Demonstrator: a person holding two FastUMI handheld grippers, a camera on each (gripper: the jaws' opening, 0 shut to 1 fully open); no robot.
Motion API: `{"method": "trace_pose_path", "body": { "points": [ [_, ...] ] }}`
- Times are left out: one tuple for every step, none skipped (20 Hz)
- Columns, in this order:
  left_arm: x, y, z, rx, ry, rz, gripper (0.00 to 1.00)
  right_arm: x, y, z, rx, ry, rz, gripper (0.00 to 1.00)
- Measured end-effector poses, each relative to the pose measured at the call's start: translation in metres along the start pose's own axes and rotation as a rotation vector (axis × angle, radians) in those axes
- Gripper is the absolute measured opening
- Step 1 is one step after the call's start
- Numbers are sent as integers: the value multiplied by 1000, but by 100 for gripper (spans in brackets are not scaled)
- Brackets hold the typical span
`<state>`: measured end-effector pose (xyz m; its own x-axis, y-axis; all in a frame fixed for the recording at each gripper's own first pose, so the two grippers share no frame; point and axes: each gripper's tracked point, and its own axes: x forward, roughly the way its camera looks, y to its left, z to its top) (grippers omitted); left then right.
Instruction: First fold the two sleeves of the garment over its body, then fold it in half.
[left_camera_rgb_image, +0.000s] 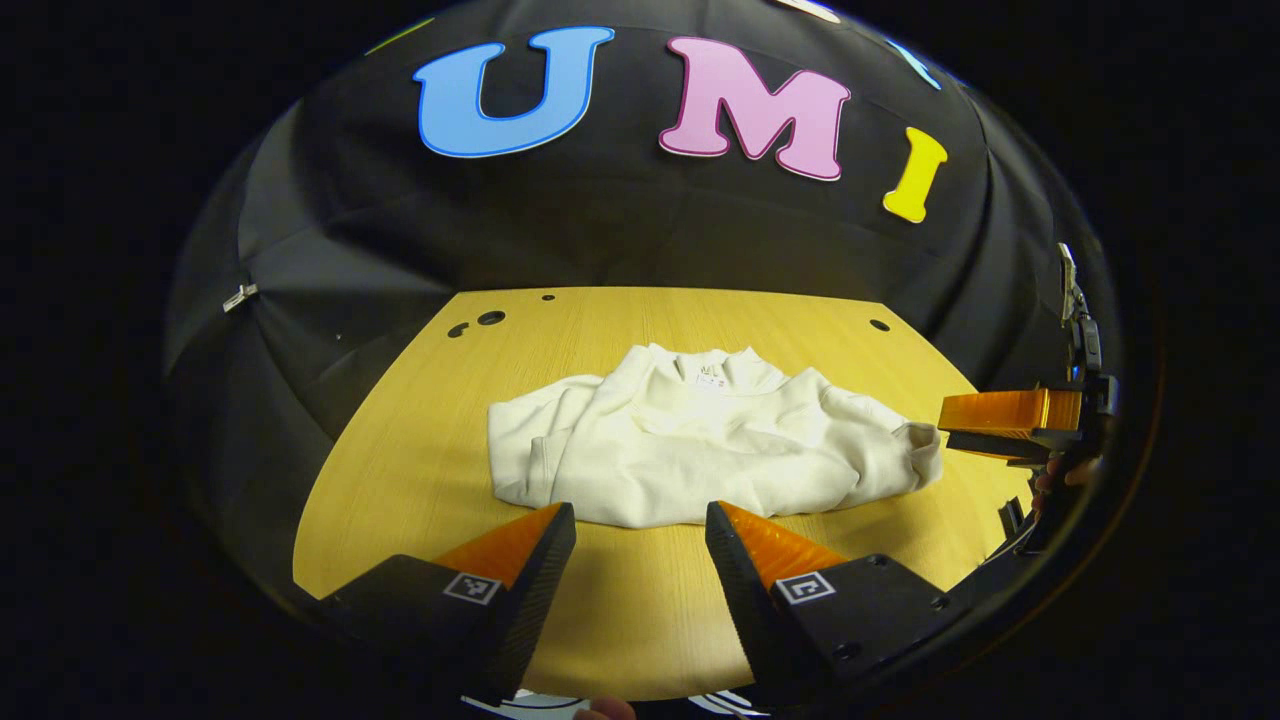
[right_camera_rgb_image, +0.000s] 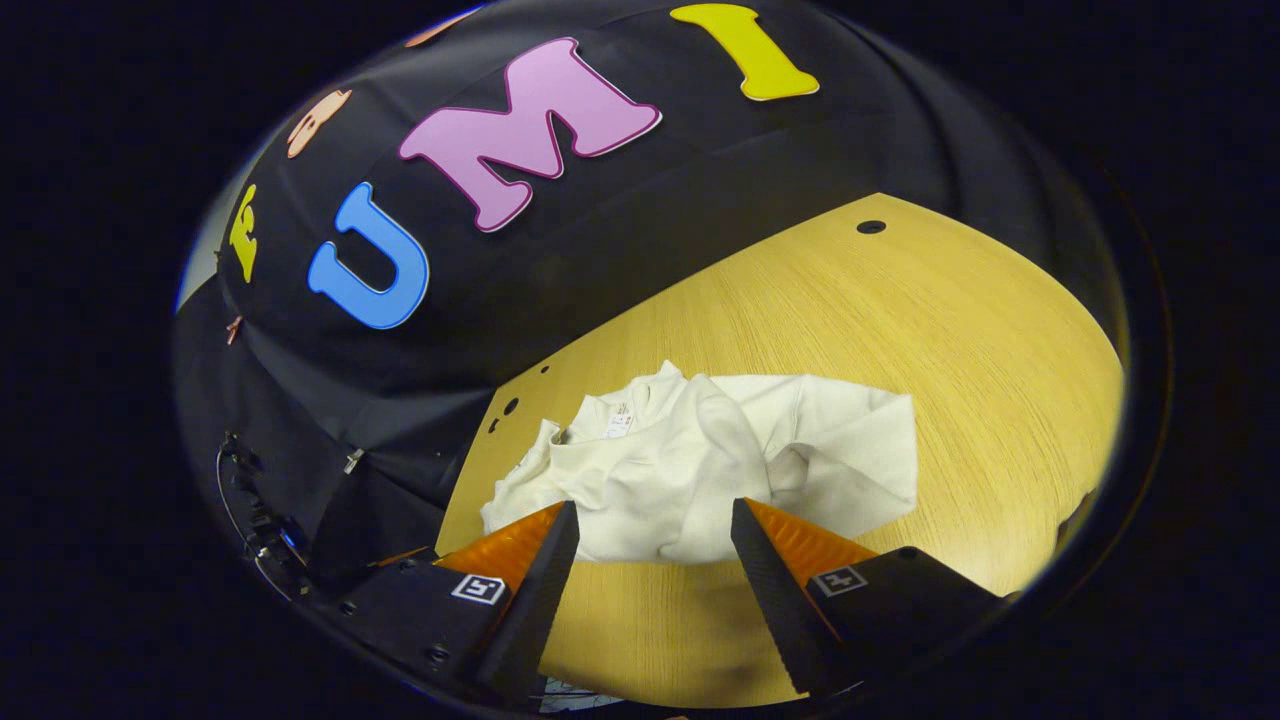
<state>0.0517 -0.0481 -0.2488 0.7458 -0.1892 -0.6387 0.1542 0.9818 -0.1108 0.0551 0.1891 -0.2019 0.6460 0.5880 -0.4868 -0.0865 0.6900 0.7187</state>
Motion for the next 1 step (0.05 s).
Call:
{"method": "trace_pose_path", "body": {
  "points": [
    [1, -2, 0, -2, 5, -1, 84, -1, -3, 0, -5, 4, -3, 94]
  ]
}}
